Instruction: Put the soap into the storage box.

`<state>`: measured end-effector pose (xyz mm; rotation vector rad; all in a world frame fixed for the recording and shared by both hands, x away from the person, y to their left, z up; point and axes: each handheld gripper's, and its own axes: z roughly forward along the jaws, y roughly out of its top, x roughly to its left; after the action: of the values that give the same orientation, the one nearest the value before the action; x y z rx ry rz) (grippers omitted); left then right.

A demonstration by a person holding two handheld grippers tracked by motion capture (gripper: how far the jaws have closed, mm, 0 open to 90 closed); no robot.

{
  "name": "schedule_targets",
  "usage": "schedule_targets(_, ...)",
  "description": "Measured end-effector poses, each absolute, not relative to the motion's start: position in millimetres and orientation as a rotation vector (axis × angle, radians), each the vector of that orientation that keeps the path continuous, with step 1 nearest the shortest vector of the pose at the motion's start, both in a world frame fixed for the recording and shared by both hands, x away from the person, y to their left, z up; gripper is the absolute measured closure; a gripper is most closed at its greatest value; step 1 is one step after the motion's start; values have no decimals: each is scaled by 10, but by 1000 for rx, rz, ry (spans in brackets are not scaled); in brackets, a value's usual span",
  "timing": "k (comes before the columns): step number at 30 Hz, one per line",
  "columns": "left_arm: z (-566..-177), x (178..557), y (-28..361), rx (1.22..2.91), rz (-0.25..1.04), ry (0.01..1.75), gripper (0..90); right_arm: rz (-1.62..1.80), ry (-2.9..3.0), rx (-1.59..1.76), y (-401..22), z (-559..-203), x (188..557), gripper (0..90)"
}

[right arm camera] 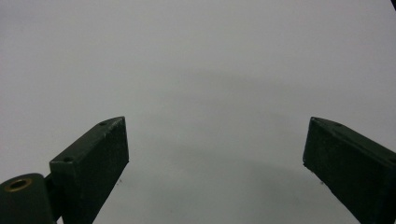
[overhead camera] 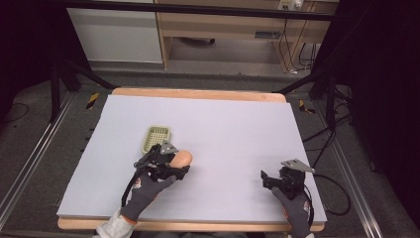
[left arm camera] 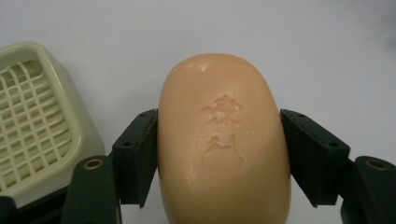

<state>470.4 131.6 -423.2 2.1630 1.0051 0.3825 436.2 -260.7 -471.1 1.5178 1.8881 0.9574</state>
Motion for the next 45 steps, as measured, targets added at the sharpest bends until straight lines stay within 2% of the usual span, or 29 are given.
schedule_targets(45,-4032,5079,1702,2023,484,1136,316,961,1902,1509,-2583,-4716,4371,72)
